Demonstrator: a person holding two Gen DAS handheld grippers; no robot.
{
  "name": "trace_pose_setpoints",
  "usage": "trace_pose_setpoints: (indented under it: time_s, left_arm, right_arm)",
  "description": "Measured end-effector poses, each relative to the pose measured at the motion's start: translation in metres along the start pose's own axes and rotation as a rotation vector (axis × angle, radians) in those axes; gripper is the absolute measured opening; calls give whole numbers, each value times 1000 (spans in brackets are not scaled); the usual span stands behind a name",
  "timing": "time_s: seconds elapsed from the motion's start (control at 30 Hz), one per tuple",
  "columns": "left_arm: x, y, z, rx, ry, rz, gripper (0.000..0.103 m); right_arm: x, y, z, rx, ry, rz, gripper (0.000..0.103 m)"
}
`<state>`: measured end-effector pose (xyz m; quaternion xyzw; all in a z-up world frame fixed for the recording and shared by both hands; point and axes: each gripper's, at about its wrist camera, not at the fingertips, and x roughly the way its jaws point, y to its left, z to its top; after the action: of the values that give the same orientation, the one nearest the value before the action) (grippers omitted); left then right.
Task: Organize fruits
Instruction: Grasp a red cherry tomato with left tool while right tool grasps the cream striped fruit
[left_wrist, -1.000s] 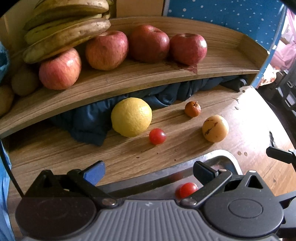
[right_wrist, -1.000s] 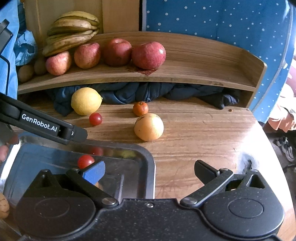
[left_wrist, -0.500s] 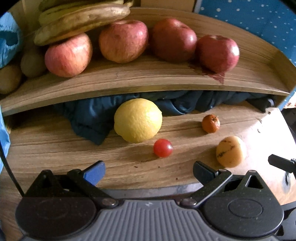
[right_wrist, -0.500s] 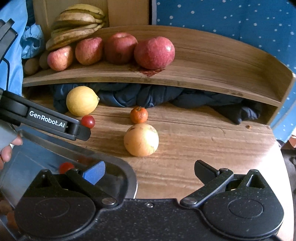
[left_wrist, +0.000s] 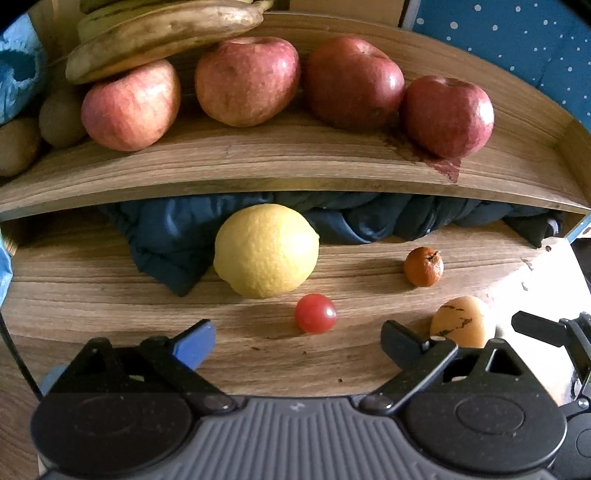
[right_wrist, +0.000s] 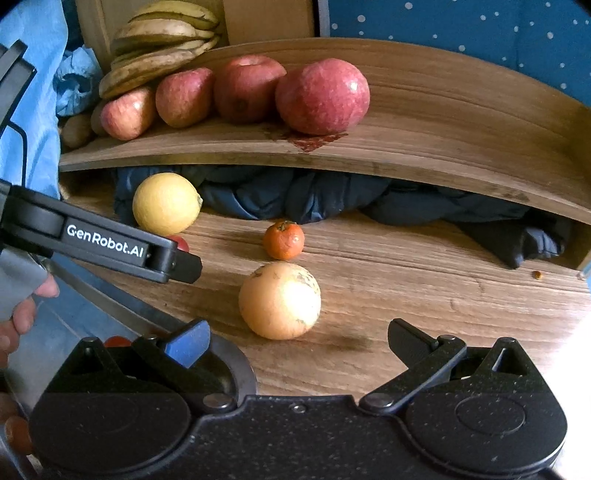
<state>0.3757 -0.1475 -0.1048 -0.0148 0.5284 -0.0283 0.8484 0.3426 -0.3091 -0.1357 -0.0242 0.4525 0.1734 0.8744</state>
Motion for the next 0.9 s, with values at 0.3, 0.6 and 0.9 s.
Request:
trace_pose_setpoints:
  time_s: [0.3, 0.6, 0.9]
  left_arm:
    - [1, -3, -2, -16, -18, -5, 88]
    - [6, -10, -1, -9, -27, -23, 71]
    - [6, -13, 1, 0, -26, -41, 60]
  right_arm:
    - [4, 3, 5, -30, -17, 29, 90]
    - [6, 2, 5, -39, -20, 42, 80]
    - [5, 2, 7, -36, -29, 41, 72]
